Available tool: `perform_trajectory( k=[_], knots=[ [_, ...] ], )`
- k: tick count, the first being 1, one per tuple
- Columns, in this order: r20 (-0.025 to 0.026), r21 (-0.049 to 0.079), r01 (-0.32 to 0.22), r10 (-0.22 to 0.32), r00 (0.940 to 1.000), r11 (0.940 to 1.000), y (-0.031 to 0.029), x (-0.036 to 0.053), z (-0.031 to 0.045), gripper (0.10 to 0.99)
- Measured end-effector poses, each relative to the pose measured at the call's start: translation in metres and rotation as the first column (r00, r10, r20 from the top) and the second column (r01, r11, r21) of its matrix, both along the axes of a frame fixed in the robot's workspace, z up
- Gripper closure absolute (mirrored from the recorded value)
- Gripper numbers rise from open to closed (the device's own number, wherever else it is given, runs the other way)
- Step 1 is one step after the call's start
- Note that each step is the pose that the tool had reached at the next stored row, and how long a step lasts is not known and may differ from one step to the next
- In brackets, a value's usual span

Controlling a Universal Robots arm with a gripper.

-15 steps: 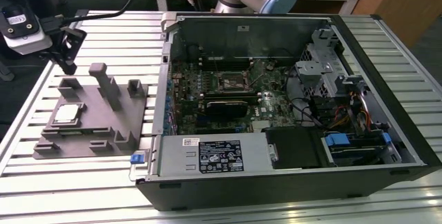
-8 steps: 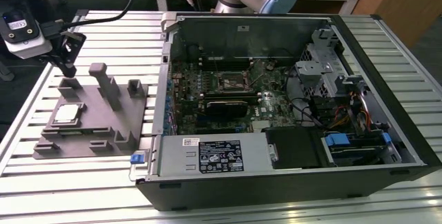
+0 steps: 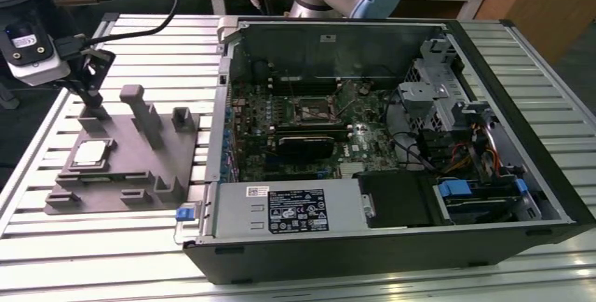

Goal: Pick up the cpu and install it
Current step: 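Reach for the cpu, then pick up the cpu and move it towards the insertion slot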

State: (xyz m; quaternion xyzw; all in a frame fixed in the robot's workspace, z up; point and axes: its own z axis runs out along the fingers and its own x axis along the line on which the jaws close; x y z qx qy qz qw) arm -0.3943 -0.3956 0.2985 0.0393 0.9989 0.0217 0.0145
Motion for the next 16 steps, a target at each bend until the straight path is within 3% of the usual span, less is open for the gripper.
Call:
perform_trajectory(
  k=[4, 16],
  knots=[
    [-0.0001, 0.0, 0.0, 0.0, 1.0, 1.0, -0.0001, -0.002, -0.0038, 0.98],
    [0.0, 0.0, 0.0, 0.0, 1.0, 1.0, -0.0011, -0.0086, -0.0038, 0.98]
  ],
)
